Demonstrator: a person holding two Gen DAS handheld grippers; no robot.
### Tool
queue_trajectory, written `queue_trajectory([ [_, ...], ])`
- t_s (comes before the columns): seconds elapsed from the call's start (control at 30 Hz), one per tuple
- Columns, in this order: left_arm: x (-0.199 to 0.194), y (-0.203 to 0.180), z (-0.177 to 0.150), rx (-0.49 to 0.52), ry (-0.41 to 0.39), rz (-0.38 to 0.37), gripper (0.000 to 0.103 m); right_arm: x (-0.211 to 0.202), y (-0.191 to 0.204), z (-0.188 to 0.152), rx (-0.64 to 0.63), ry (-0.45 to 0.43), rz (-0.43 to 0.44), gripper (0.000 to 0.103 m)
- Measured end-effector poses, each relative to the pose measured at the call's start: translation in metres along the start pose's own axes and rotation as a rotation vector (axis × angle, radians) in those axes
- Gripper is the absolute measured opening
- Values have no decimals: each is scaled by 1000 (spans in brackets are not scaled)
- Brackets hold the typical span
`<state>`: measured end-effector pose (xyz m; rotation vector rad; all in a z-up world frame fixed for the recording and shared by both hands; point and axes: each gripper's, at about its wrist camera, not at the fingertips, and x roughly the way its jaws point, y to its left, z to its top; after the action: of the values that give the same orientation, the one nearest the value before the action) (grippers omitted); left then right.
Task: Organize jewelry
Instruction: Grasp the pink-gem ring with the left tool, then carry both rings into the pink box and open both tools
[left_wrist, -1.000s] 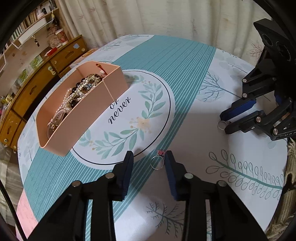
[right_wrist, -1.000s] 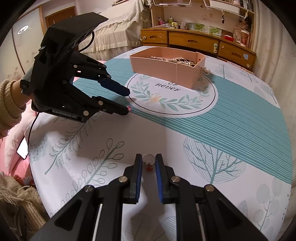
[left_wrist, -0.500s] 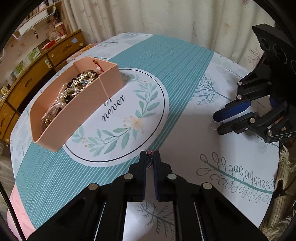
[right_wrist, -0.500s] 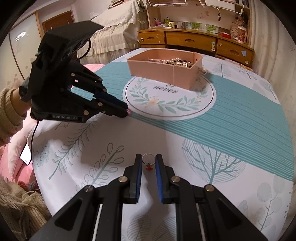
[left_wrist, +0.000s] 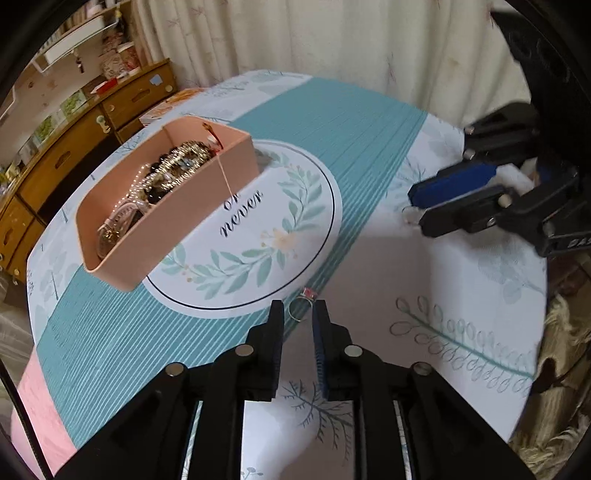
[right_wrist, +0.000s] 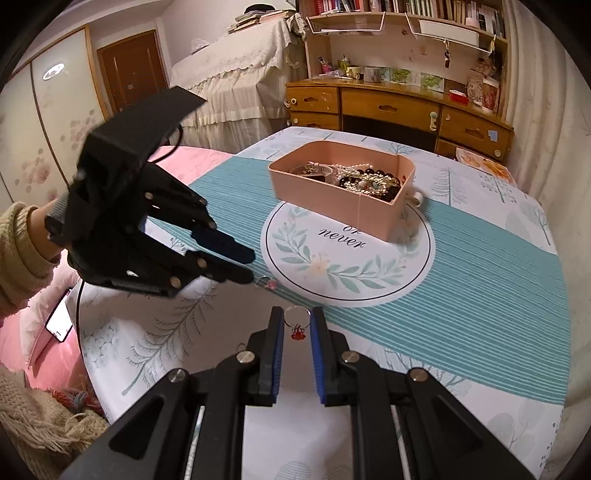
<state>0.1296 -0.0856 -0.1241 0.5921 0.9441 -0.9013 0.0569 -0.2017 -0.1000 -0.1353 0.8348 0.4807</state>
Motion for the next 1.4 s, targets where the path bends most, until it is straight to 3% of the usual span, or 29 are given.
queue_trajectory([
  [0.33, 13, 4, 7, 2, 11, -24, 29, -1, -7, -11, 38, 18, -10, 14],
  [0.63, 20, 0, 12, 42, 24, -45, 29, 1, -10, -14, 48, 23, -7, 14],
  [0.7, 22, -3, 13, 58, 31, -59, 28, 2, -10, -14, 52, 23, -5, 14],
  [0.87, 25, -4, 15, 60, 34, -95, 12, 3, -11, -15, 60, 25, -8, 14],
  [1.13, 21, -2, 17, 38, 18, -86, 6, 1, -10, -8, 47, 11, -6, 14],
  [1.4, -10, 22, 26, -34, -47, -49, 6, -7, -10, 34, 31, -48, 10, 14],
])
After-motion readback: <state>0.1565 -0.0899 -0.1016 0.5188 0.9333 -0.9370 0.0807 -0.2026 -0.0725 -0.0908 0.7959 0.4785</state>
